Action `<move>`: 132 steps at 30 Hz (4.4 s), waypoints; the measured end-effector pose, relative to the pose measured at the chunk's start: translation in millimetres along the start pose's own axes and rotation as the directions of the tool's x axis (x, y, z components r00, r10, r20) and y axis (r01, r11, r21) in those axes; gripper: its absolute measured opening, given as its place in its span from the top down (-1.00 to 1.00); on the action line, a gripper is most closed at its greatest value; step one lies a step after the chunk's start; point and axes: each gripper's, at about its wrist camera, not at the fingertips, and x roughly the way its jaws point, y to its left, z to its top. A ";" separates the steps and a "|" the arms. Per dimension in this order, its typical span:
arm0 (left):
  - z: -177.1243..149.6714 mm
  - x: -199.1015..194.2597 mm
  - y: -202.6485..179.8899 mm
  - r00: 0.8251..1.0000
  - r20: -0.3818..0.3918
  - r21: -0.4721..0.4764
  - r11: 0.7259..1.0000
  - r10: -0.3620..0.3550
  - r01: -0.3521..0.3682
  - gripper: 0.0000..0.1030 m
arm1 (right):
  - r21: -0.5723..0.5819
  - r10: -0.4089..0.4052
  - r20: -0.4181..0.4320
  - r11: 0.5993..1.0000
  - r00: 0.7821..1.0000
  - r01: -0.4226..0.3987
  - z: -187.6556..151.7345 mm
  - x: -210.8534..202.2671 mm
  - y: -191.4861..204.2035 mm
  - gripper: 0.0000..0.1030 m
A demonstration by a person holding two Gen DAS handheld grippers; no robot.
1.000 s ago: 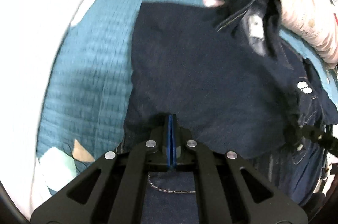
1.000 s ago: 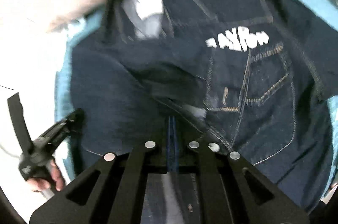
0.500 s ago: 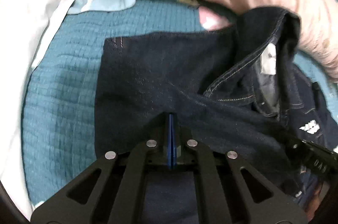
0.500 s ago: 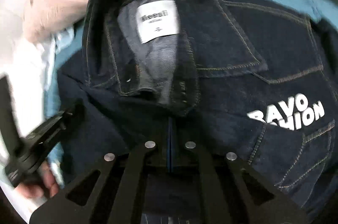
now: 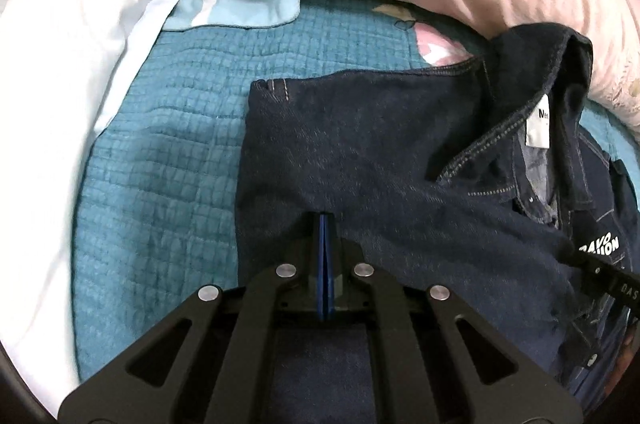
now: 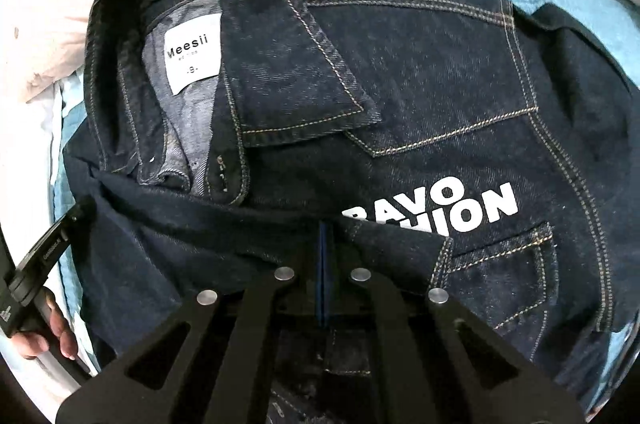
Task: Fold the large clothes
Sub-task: 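Lay the sleeve flat on the jacket body and open the left tool, then move the right tool to the other sleeve cuff and close on it, then lift the sleeve with the right tool and fold it across the jacket body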
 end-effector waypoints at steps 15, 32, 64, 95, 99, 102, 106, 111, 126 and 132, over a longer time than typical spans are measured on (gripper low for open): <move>-16.7 -111.4 -53.0 0.997 0.083 0.043 0.999 -0.002 -0.002 0.33 | -0.104 0.069 0.115 0.993 0.991 -0.057 -25.6 -104.1 24.1 0.64; -56.9 -204.6 -170.8 0.983 0.174 0.101 0.994 -0.056 0.039 -0.22 | 0.005 0.017 0.287 1.000 0.958 -0.019 -97.8 -215.3 -100.5 -0.81; -55.4 -121.0 -320.8 0.981 -0.013 0.128 0.972 -0.195 0.195 -0.22 | 0.551 -0.022 0.282 0.822 0.959 -0.143 -116.1 -198.8 -403.8 -0.81; -40.2 -12.4 -357.4 0.964 -0.196 0.124 0.971 -0.178 0.205 0.79 | 0.557 -0.027 0.455 0.788 0.890 -0.261 -93.3 -201.5 -398.1 0.70; -40.7 -10.4 -356.8 0.965 -0.194 0.122 0.972 -0.177 0.203 0.79 | 0.446 0.021 0.531 0.843 0.847 -0.300 -86.3 -238.6 -362.9 0.70; -40.2 -10.0 -353.4 0.963 -0.197 0.113 0.971 -0.185 0.209 0.79 | 0.370 0.067 0.565 0.870 0.822 -0.325 -81.8 -259.1 -337.4 0.73; -38.5 -12.3 -354.7 0.963 -0.198 0.122 0.971 -0.181 0.207 0.79 | 0.280 0.106 0.591 0.903 0.800 -0.326 -77.9 -281.0 -301.6 0.74; -38.8 -32.3 -353.9 0.967 -0.178 0.158 0.965 -0.183 0.211 0.77 | 0.212 0.123 0.589 0.930 0.799 -0.299 -75.1 -294.4 -264.7 0.75; -41.3 -110.5 -290.3 0.981 -0.040 0.147 0.970 -0.190 0.194 0.77 | 0.045 0.196 0.569 0.962 0.799 -0.268 -94.4 -311.2 -161.2 0.76; -43.7 -137.1 -255.8 0.984 0.016 0.130 0.976 -0.177 0.174 0.77 | -0.042 0.250 0.531 0.962 0.810 -0.270 -98.2 -301.4 -100.3 0.76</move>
